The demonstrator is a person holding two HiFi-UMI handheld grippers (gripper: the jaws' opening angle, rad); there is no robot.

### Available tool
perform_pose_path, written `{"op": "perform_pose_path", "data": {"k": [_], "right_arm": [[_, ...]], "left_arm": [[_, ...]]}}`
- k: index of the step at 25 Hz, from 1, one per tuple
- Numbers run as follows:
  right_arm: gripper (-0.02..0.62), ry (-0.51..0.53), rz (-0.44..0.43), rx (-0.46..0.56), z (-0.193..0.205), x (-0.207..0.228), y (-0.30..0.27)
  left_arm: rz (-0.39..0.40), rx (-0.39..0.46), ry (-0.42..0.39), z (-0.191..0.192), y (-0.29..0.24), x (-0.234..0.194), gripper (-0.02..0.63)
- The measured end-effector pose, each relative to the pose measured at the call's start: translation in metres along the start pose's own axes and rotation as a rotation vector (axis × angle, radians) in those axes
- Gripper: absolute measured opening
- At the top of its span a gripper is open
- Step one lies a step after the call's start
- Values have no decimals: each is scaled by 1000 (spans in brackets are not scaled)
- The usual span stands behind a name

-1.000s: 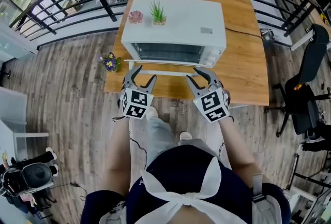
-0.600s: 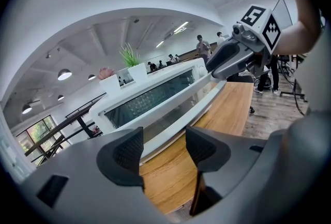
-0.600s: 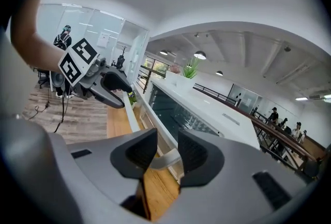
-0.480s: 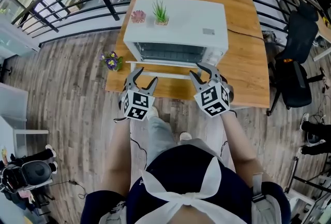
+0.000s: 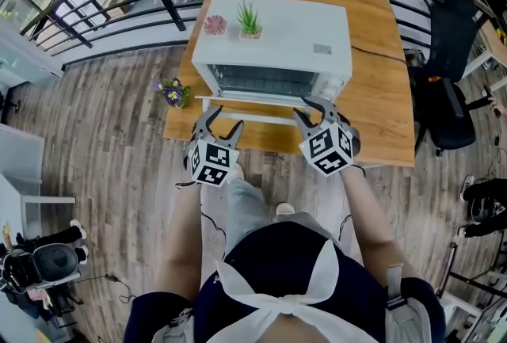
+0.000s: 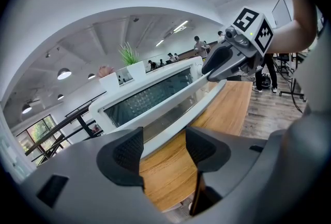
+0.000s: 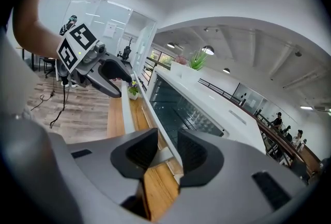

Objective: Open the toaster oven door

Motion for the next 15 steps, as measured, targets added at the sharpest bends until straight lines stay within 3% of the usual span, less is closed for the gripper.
{"op": "perform_pose_path", "data": {"k": [15], "right_arm": [[118, 9, -20, -18, 2, -6, 0]], "left_arm": [[-2, 3, 3, 6, 2, 4, 258]]}}
Point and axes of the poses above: the fingertips, and each gripper's own axes: y backward along the fingers, x to its right, z out of its underside, the point moved 8 cm from there along y, backward along the fingers, and after that the axes turned 1 degree about y, right-handed, at the moved point
